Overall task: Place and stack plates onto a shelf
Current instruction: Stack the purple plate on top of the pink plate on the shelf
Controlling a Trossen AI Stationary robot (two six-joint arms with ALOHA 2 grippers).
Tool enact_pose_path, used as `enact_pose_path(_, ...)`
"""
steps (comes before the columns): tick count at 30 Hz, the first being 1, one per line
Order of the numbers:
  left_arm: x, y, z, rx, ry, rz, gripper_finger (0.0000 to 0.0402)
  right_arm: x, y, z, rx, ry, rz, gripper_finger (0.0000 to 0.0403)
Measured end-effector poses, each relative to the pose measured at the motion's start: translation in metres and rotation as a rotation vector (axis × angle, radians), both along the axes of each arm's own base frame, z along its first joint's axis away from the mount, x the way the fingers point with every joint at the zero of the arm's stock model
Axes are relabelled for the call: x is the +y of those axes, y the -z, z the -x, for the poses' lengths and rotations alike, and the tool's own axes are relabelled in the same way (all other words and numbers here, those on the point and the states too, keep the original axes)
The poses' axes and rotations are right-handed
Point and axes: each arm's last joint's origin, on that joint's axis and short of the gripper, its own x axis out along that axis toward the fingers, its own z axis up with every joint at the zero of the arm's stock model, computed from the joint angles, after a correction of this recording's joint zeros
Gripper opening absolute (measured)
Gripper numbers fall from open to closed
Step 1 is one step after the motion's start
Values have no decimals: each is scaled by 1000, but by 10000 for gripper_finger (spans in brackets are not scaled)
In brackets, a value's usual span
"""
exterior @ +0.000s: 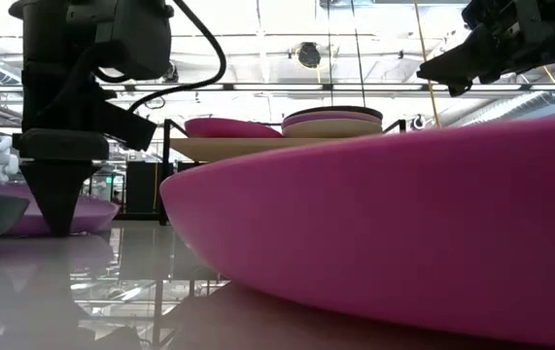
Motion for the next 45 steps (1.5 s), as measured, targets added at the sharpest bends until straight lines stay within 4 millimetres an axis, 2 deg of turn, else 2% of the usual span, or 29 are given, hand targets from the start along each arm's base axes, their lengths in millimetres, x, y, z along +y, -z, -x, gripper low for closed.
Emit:
enact_pose_path(4, 0, 1, 0, -4, 10, 12, 98, 0, -1, 0, -7, 0, 2, 96)
enact_pose_path(8, 1, -3, 2, 1, 15, 5, 26, 0, -1, 0, -8, 0, 2, 96)
enact_pose_path(11, 0, -12, 1, 2, 21, 2, 12, 0, -1, 0, -8, 0, 2, 96)
enact_pose_path(15, -8, -49, -8, -76, 95, 20, 10, 0, -1, 0, -17, 2, -5, 96)
enact_pose_path(20, -29, -117, -22, -306, 429, 27, 10, 0, -2, 0, -24, 2, -8, 96)
enact_pose_path(22, -35, -143, -26, -370, 546, -34, 10, 0, -2, 0, -23, 2, -8, 96)
enact_pose_path(25, -33, -182, -27, -422, 646, -204, 10, 0, -3, -1, -31, 2, -6, 96)
enact_pose_path(29, -12, -215, -29, -377, 726, -503, 10, 0, -4, -1, -48, 4, -12, 96)
enact_pose_path(33, 30, -231, -40, -294, 772, -622, 10, 0, -4, -1, -51, 5, -22, 96)
enact_pose_path(37, 84, -230, -53, -220, 794, -620, 10, 0, -5, -1, -54, 7, -37, 96)
enact_pose_path(41, 134, -224, -56, -166, 772, -581, 10, 0, -5, -1, -54, 8, -37, 96)
enact_pose_path(45, 169, -218, -53, -172, 721, -504, 12, 0, -5, -1, -54, 7, -37, 96)
